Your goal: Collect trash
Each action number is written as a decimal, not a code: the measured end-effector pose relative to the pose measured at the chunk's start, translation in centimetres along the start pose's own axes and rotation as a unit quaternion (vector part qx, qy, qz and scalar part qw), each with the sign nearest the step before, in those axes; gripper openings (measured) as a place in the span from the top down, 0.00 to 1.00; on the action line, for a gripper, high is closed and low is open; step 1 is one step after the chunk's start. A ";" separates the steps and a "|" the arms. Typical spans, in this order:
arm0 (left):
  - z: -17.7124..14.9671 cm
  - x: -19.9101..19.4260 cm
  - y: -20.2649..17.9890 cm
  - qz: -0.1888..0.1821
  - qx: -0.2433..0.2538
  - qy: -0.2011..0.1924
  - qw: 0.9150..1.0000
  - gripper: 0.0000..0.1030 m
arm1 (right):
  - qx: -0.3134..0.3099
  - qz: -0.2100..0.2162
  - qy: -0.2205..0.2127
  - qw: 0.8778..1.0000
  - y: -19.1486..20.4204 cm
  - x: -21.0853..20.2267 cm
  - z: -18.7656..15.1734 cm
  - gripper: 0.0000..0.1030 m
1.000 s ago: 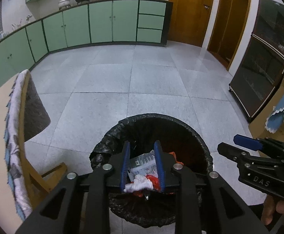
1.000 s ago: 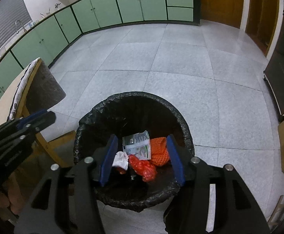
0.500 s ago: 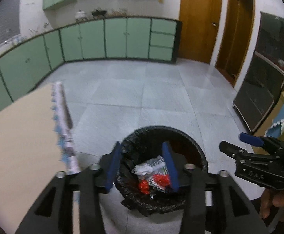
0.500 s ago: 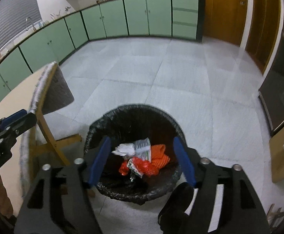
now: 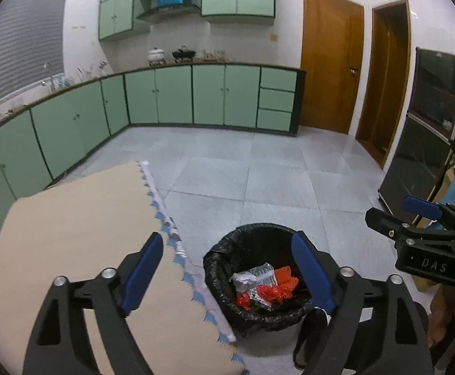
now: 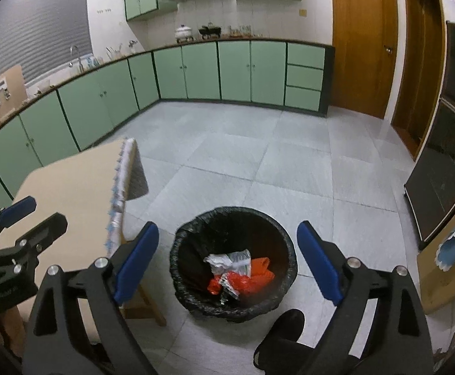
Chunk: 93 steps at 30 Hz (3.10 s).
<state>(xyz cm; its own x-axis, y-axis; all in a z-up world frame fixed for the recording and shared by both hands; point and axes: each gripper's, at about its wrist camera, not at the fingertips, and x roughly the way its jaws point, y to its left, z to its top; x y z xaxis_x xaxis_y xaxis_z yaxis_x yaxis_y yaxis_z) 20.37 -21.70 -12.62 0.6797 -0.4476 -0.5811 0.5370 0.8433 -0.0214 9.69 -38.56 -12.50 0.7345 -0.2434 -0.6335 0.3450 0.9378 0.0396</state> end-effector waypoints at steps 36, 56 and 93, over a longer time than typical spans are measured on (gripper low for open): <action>-4.0 -26.2 6.8 0.176 -0.133 -0.100 0.970 0.06 | -0.023 -0.018 -0.080 0.996 7.8 -19.2 -3.4 0.05; -4.4 -27.5 4.9 0.223 -0.107 -0.123 0.961 0.06 | -0.008 -0.034 -0.123 0.992 8.2 -20.3 -4.4 0.05; -4.4 -27.7 5.1 0.212 -0.111 -0.121 0.963 0.06 | -0.007 -0.048 -0.131 0.990 8.0 -20.1 -4.4 0.05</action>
<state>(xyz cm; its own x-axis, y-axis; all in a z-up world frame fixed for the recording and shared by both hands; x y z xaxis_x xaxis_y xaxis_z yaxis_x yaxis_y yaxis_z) 2.12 -3.68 -0.21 0.9252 -0.0833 -0.3701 0.0844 0.9963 -0.0133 -4.91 -25.09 -2.90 0.8253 -0.3860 -0.4123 0.4144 0.9098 -0.0223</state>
